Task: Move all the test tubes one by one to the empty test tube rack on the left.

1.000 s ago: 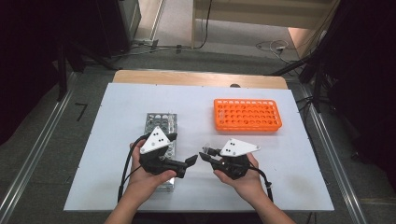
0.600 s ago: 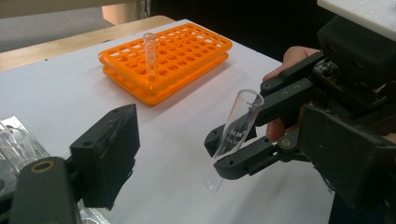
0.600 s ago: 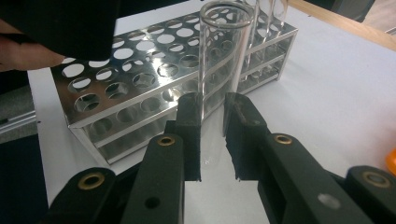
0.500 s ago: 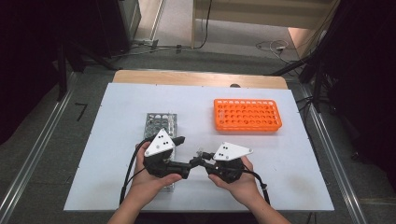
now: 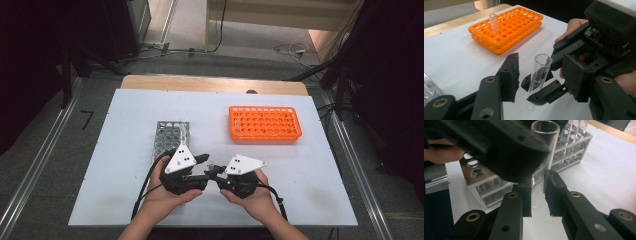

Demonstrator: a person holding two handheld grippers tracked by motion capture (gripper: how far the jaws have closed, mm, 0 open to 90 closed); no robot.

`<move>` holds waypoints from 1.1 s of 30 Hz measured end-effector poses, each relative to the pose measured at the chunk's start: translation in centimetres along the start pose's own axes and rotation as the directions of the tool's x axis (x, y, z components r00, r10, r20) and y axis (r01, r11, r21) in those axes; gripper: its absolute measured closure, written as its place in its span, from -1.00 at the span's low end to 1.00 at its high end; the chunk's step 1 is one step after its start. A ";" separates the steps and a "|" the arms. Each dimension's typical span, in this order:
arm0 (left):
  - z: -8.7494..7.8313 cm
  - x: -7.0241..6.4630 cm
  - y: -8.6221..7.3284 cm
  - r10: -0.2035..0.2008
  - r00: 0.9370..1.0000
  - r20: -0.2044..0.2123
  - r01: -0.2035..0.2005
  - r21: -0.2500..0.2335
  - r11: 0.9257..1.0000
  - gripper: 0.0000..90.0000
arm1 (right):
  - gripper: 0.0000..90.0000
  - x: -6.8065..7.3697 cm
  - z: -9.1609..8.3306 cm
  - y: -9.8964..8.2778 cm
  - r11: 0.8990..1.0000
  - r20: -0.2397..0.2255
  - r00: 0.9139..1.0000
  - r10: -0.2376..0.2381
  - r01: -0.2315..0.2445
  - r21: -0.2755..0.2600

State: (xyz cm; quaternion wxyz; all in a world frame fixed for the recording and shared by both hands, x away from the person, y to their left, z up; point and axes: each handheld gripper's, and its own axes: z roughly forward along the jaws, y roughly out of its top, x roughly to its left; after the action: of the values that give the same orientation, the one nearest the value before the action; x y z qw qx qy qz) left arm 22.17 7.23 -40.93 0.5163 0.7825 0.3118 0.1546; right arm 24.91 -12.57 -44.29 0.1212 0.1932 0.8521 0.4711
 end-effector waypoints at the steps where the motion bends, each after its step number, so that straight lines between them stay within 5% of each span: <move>1: 0.0 0.0 0.0 0.003 1.000 0.001 -0.003 0.000 1.000 0.17 | 0.65 0.1 0.0 0.0 1.000 -0.001 1.000 -0.003 0.003 0.001; 11: -0.1 -0.2 -0.1 0.029 1.000 -0.002 -0.029 -0.007 1.000 0.60 | 0.65 0.2 0.1 0.1 1.000 -0.012 1.000 -0.012 0.012 0.001; 26: -0.3 0.0 0.0 0.034 0.999 -0.024 -0.035 -0.021 0.999 0.66 | 0.63 0.2 0.1 0.1 1.000 -0.009 1.000 0.001 -0.001 -0.010; 33: -0.6 0.6 0.4 0.026 0.999 -0.041 -0.027 -0.035 0.999 0.66 | 0.12 -0.4 -0.1 -0.1 1.000 -0.022 1.000 0.015 -0.015 -0.017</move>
State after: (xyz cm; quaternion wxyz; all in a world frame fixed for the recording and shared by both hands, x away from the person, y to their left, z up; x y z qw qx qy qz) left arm 22.44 7.99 -40.36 0.5218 0.7738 0.3091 0.1828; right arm 25.17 -12.86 -44.28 0.1102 0.1935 0.8477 0.4815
